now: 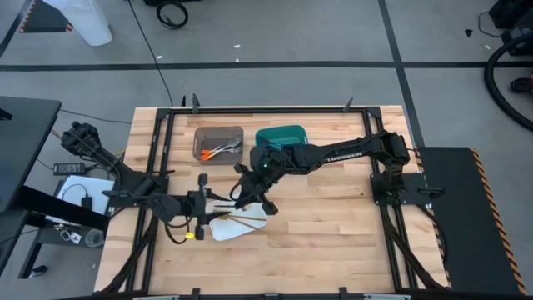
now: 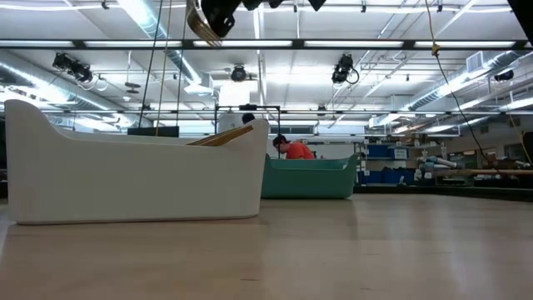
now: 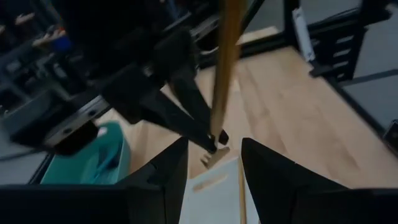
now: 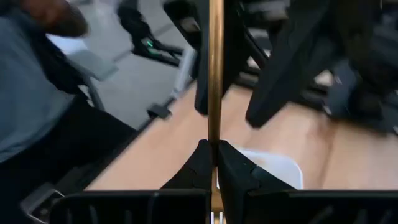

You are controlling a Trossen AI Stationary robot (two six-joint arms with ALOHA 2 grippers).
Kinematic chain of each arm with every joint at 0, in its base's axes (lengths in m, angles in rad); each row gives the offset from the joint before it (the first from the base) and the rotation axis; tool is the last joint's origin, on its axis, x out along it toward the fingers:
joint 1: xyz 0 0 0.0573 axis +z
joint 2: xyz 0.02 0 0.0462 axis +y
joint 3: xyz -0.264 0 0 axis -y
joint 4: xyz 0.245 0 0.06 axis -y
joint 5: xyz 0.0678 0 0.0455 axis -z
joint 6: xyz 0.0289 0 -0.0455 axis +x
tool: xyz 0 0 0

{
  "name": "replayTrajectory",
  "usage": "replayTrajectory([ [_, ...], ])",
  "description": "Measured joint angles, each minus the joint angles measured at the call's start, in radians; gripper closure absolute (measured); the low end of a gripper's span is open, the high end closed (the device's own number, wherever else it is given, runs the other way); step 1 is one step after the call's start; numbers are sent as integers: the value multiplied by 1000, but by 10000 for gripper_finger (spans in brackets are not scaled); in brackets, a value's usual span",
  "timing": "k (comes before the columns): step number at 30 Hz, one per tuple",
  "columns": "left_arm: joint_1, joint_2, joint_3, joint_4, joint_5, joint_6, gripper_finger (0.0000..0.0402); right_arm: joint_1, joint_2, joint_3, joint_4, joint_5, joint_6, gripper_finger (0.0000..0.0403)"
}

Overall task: Sort silverware by color (type)
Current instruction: Put the gold fork into the white bin

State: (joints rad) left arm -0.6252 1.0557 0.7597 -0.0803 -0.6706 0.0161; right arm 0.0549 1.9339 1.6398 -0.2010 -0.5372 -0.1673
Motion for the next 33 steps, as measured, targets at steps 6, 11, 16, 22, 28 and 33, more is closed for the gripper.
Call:
replayTrajectory([
  [6, 19, 0, 0, 84, 72, 56, 242, -9, 0, 0, 51, -96, 8, 387],
  [11, 49, 0, 0, 125, 112, 64, 242, -10, 0, 0, 57, -111, 7, 387],
  [16, 75, 0, 0, 186, 171, 83, 244, -9, 0, 0, 58, -112, 5, 387],
  [22, 79, 0, 0, 188, 180, 101, 277, -9, 0, 0, 59, -112, -26, 387],
  [28, 79, 0, 0, 191, 223, 102, 336, -13, 0, 0, 90, -171, -54, 387],
  [33, 79, 0, 0, 212, 254, 128, 384, -23, 0, 0, 118, -228, -56, 387],
])
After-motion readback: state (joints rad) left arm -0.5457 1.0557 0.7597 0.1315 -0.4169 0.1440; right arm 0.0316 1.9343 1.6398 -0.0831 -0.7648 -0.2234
